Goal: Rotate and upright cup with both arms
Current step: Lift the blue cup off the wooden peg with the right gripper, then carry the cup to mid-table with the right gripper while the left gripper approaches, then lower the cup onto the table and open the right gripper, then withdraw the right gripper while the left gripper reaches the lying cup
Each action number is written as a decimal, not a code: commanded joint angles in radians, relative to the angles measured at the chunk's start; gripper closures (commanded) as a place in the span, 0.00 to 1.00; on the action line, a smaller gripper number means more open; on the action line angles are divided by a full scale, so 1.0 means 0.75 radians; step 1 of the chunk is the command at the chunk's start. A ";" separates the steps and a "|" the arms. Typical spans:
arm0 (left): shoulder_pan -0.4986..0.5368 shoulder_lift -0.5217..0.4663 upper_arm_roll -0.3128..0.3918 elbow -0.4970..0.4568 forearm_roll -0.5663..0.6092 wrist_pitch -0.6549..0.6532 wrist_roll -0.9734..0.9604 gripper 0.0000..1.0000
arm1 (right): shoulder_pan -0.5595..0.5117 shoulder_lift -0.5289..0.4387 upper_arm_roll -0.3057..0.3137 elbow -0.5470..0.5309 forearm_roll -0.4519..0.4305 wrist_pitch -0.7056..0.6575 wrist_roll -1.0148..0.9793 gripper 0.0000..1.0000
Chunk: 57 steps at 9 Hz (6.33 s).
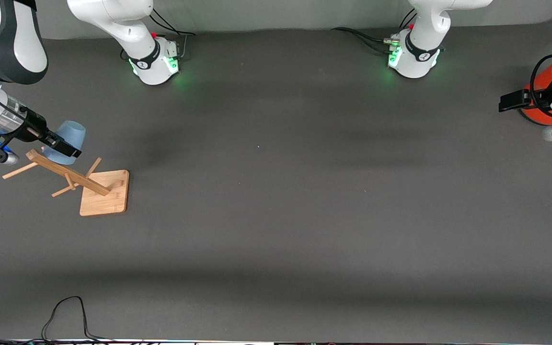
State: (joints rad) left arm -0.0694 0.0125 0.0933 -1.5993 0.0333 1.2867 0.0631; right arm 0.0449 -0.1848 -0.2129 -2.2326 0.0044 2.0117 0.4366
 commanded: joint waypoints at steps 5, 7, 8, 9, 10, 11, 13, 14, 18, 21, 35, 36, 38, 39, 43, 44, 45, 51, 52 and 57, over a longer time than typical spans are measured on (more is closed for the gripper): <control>-0.010 0.012 0.002 0.009 -0.032 0.005 0.012 0.00 | 0.016 -0.113 -0.013 -0.013 0.008 -0.078 0.035 0.41; -0.012 0.014 0.002 0.009 -0.032 0.005 0.012 0.00 | 0.083 -0.203 -0.007 -0.005 0.008 -0.188 0.162 0.41; -0.012 0.014 0.000 0.011 -0.032 0.005 0.012 0.00 | 0.142 -0.242 -0.005 0.005 0.008 -0.242 0.270 0.41; -0.012 0.014 0.000 0.011 -0.032 0.005 0.012 0.00 | 0.234 -0.263 -0.004 0.031 0.008 -0.297 0.394 0.41; -0.012 0.014 0.000 0.013 -0.032 0.005 0.012 0.00 | 0.322 -0.267 -0.004 0.066 0.011 -0.340 0.525 0.41; -0.012 0.014 0.000 0.013 -0.032 0.007 0.012 0.00 | 0.420 -0.265 -0.004 0.089 0.011 -0.353 0.672 0.41; -0.012 0.014 0.000 0.013 -0.032 0.013 0.012 0.00 | 0.675 -0.182 -0.004 0.172 0.027 -0.343 1.022 0.41; -0.012 0.014 0.000 0.013 -0.034 0.017 0.012 0.00 | 0.812 -0.062 -0.007 0.270 0.029 -0.328 1.224 0.41; -0.010 0.014 0.000 0.011 -0.034 -0.004 0.012 0.00 | 1.130 0.625 -0.007 0.909 0.090 -0.297 1.834 0.41; -0.012 0.010 -0.002 0.013 -0.042 -0.004 0.006 0.00 | 1.238 1.018 -0.007 1.252 0.090 -0.295 2.141 0.41; -0.339 0.468 -0.018 0.038 -0.156 0.509 -0.252 0.00 | 1.419 1.725 -0.011 1.611 0.006 0.017 2.739 0.25; -0.339 0.507 -0.018 0.048 -0.159 0.536 -0.252 0.00 | 1.419 1.725 -0.011 1.611 0.006 0.015 2.737 0.05; -0.335 0.566 -0.018 0.048 -0.159 0.601 -0.250 0.00 | 1.415 1.713 -0.013 1.609 0.006 0.015 2.721 0.00; -0.331 0.585 -0.018 0.046 -0.157 0.636 -0.250 0.00 | 1.413 1.701 -0.015 1.609 0.006 0.013 2.713 0.00; -0.327 0.615 -0.016 0.044 -0.159 0.643 -0.250 0.00 | 1.407 1.529 -0.009 1.555 0.023 -0.143 2.601 0.00; -0.327 0.619 -0.016 0.042 -0.159 0.643 -0.252 0.00 | 1.398 1.472 -0.009 1.555 0.029 -0.241 2.562 0.00; -0.327 0.628 -0.016 0.040 -0.159 0.647 -0.250 0.00 | 1.392 1.409 -0.007 1.553 0.033 -0.319 2.521 0.00; -0.479 0.677 -0.016 0.038 -0.100 0.671 -0.402 0.00 | 1.115 0.904 -0.025 1.409 0.088 -0.798 1.749 0.00; -0.581 0.693 -0.018 0.048 0.012 0.669 -0.492 0.00 | 1.043 0.850 -0.025 1.394 0.088 -0.857 1.590 0.00; -0.993 0.974 -0.016 0.498 0.262 0.447 -0.804 0.00 | 0.608 0.552 -0.019 1.204 0.074 -0.923 0.741 0.00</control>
State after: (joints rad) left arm -0.7559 0.6275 0.0587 -1.4210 0.1931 1.7235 -0.4992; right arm 0.5688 0.3269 -0.2409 -1.2159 0.0509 1.2948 1.1342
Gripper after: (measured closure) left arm 0.000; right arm 0.000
